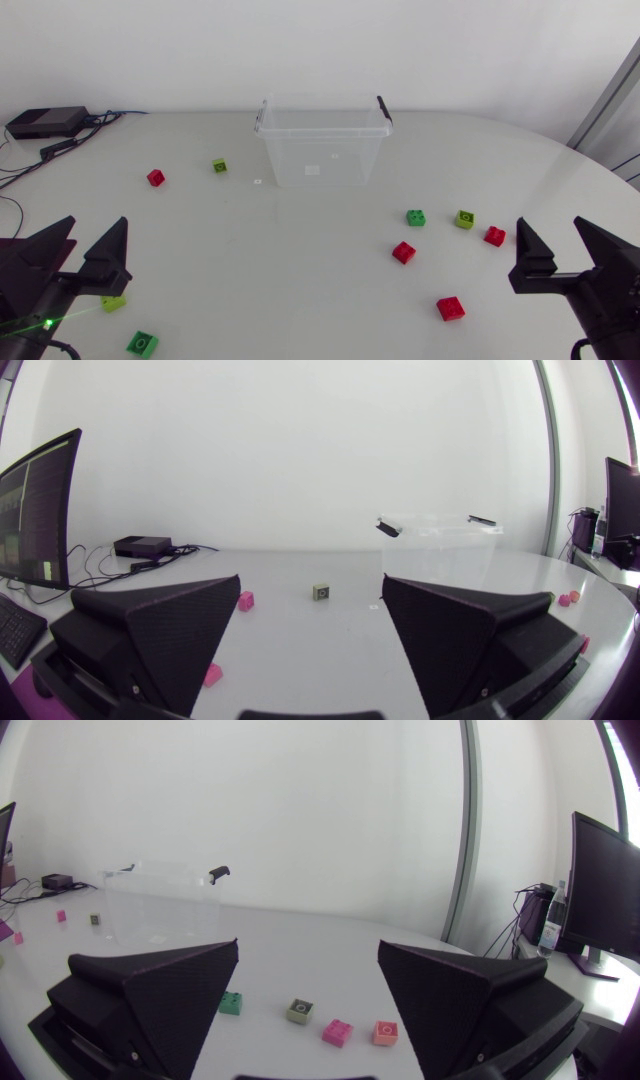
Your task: Pick up the duplo bricks and place them in the container
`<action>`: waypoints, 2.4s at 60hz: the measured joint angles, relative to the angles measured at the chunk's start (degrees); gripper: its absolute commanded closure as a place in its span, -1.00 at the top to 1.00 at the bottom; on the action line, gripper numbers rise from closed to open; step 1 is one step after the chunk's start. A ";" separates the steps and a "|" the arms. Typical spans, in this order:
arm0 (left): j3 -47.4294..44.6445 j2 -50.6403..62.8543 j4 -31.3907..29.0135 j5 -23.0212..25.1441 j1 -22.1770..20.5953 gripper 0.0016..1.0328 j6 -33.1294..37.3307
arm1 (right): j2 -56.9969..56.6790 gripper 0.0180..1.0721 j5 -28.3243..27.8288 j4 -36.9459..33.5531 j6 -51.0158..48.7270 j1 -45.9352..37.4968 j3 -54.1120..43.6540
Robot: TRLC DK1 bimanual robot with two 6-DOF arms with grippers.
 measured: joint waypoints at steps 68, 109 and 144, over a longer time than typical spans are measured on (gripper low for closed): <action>29.40 40.06 -9.73 0.26 0.55 0.88 -1.25 | 17.92 0.92 0.79 -0.02 2.69 0.37 13.88; 73.05 104.08 -28.59 12.07 14.64 0.90 20.55 | 43.06 0.91 1.92 -13.33 6.21 0.31 29.27; 111.43 137.52 -39.58 15.50 16.02 0.54 35.47 | 48.33 0.91 1.53 -19.76 7.72 -1.29 31.06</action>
